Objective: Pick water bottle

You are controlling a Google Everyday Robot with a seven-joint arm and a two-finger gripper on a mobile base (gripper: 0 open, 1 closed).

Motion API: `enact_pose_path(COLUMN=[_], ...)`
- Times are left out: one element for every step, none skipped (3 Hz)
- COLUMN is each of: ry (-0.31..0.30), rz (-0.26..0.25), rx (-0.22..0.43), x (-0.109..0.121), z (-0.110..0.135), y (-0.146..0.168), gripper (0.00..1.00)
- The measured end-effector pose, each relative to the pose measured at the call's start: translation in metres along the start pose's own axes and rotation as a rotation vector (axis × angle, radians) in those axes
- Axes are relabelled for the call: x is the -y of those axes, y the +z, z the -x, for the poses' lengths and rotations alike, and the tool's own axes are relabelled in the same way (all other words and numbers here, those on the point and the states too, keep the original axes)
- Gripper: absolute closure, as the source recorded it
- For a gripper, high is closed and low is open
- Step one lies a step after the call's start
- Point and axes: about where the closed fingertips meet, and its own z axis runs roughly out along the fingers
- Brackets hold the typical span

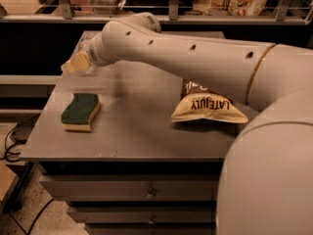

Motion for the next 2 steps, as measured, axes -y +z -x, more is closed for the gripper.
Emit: enact_pose_path(ry=[0.044,0.085], rz=[-0.002,0.018], rx=[-0.003,0.004], x=[0.001,0.001], z=[-0.003,-0.005], y=[0.021,0.037], gripper=[0.00,0.00])
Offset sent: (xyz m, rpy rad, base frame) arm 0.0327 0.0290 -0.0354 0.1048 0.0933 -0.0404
